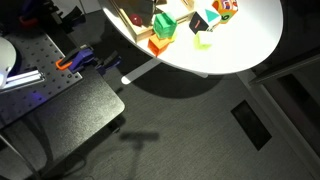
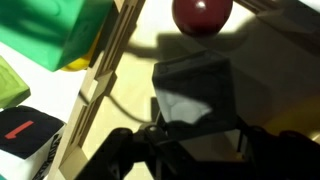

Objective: Remove the grey block from the crate and put it on the table

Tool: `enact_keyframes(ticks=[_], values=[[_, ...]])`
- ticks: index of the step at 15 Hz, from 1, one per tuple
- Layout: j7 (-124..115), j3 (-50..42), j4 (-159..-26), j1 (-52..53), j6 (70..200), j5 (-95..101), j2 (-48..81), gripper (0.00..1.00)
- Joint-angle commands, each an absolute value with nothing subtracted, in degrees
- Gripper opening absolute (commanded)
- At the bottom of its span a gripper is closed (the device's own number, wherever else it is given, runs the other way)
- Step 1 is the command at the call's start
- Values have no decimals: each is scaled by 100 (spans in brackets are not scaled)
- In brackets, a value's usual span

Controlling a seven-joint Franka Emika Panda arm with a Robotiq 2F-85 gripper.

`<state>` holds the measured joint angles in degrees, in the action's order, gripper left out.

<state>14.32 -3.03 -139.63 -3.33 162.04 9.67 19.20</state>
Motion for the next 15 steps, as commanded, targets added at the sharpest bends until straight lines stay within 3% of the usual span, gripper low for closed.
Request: enact_keyframes(ticks=[1, 15], values=[[1400, -200, -13857, -482, 15922, 728, 1668, 32], [972, -528, -13125, -946, 15766, -67, 1576, 32]])
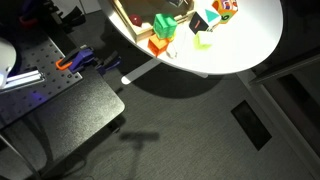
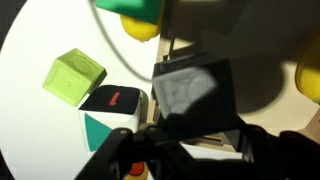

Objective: Remove the grey block from the crate and put it on the table

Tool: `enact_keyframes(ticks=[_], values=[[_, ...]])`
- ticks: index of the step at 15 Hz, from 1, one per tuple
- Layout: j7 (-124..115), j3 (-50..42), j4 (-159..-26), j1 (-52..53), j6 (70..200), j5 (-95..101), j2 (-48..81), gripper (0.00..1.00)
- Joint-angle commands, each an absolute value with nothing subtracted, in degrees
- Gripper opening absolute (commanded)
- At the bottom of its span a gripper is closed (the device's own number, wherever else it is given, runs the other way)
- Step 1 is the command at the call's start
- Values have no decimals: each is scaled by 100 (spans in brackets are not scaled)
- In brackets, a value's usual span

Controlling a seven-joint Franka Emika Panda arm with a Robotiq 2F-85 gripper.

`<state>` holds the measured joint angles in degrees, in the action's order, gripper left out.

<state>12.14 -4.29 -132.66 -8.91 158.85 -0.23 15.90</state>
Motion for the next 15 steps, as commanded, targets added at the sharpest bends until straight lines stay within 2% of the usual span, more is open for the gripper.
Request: enact_keyframes(ticks=[1, 4, 5, 6, 8, 10, 11, 15], values=[[877, -582, -13112, -951, 15783, -51, 1594, 32], [672, -726, -13085, -962, 15802, -21, 1672, 32], [621, -769, -13083, -962, 15803, -6, 1695, 49], [588, -792, -13081, -968, 15796, -14, 1710, 81], [525, -835, -13081, -972, 15786, -19, 1735, 82], [517, -835, -13108, -978, 15776, -37, 1721, 96], [507, -837, -13127, -970, 15782, -29, 1700, 100], [718, -697, -13208, -1016, 15598, -117, 1574, 100]])
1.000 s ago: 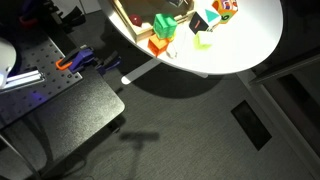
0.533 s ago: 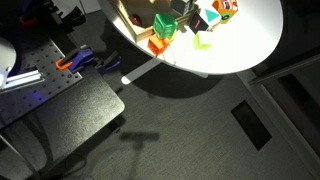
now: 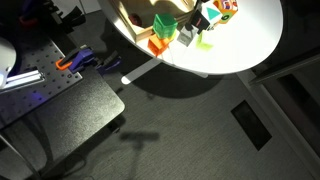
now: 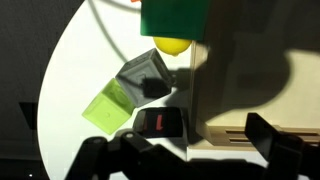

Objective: Remove the grey block from the crate and put it on the table

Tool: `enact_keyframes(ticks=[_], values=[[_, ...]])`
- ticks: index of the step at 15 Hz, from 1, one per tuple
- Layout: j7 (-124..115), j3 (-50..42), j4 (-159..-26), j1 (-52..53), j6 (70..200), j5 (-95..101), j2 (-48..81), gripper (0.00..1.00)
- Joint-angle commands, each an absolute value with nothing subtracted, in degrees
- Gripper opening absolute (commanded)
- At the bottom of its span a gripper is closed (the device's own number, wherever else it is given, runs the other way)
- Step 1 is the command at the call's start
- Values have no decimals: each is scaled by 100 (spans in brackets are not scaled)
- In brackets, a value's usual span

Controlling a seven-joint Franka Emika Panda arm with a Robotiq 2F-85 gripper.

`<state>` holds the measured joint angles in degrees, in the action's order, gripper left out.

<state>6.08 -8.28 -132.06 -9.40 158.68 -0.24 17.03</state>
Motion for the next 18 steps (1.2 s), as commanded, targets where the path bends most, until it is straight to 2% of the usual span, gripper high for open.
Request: enact_keyframes(ticks=[1, 14, 18], values=[[761, -659, -13220, -1020, 15505, -133, 1548, 100], [1359, -416, -13536, -793, 13453, 15, 500, 100], [1123, -450, -13830, -668, 13223, 238, -71, 100]])
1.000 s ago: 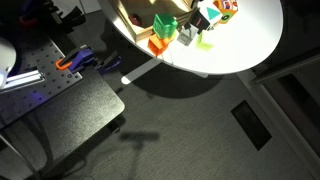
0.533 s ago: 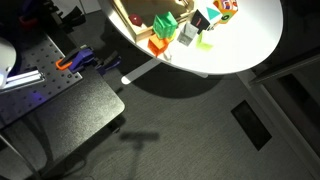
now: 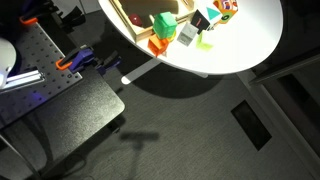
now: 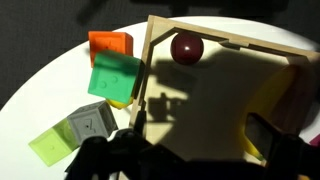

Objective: Remove the grey block from the crate and put it on the table

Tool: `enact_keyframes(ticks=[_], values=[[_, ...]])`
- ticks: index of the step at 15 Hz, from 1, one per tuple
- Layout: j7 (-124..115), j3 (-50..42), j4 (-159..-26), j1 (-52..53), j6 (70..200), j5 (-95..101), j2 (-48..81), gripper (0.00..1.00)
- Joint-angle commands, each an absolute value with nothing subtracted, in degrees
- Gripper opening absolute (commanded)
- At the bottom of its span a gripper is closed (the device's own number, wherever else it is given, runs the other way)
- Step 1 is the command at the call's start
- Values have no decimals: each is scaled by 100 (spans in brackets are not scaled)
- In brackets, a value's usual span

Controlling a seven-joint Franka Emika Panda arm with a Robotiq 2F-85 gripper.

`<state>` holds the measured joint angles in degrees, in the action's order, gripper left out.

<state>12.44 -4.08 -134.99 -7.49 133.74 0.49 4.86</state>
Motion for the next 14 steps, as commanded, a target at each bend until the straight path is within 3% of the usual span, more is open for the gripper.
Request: enact_keyframes(ticks=[1, 14], values=[[1058, -452, -13910, -652, 13265, 264, -196, 100], [1126, -472, -14124, -585, 13325, 121, -589, 100]])
